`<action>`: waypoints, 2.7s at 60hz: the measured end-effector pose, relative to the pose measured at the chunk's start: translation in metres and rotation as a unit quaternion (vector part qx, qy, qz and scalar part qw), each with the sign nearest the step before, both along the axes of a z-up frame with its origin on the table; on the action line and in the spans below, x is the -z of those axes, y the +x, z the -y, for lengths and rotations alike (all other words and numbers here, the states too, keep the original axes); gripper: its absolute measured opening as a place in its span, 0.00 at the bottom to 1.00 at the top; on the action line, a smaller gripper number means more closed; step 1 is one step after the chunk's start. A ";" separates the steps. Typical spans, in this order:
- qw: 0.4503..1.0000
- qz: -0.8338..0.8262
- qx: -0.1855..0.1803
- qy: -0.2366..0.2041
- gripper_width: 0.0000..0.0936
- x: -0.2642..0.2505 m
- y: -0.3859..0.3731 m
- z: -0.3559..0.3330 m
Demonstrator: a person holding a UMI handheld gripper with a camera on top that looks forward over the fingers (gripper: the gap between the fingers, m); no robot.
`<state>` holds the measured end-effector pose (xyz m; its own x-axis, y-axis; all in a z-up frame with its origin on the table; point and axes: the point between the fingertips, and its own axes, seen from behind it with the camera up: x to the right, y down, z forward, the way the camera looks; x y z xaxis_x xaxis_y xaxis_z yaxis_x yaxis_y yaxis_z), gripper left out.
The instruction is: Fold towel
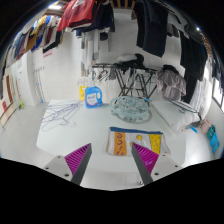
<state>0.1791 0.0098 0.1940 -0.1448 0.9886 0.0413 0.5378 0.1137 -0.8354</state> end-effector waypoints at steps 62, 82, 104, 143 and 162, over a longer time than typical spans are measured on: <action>0.993 0.089 0.061 0.040 0.01 0.204 -0.192 0.022; 0.998 0.042 0.023 -0.042 0.01 0.095 -0.186 -0.004; 0.995 0.035 0.095 -0.010 0.01 0.094 -0.192 -0.219; 0.993 0.059 0.098 0.011 0.91 -0.021 -0.053 -0.288; 0.993 0.023 0.118 -0.004 0.90 -0.083 0.029 -0.276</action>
<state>0.2078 0.2861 0.2766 0.0901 0.9954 0.0328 0.5862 -0.0264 -0.8098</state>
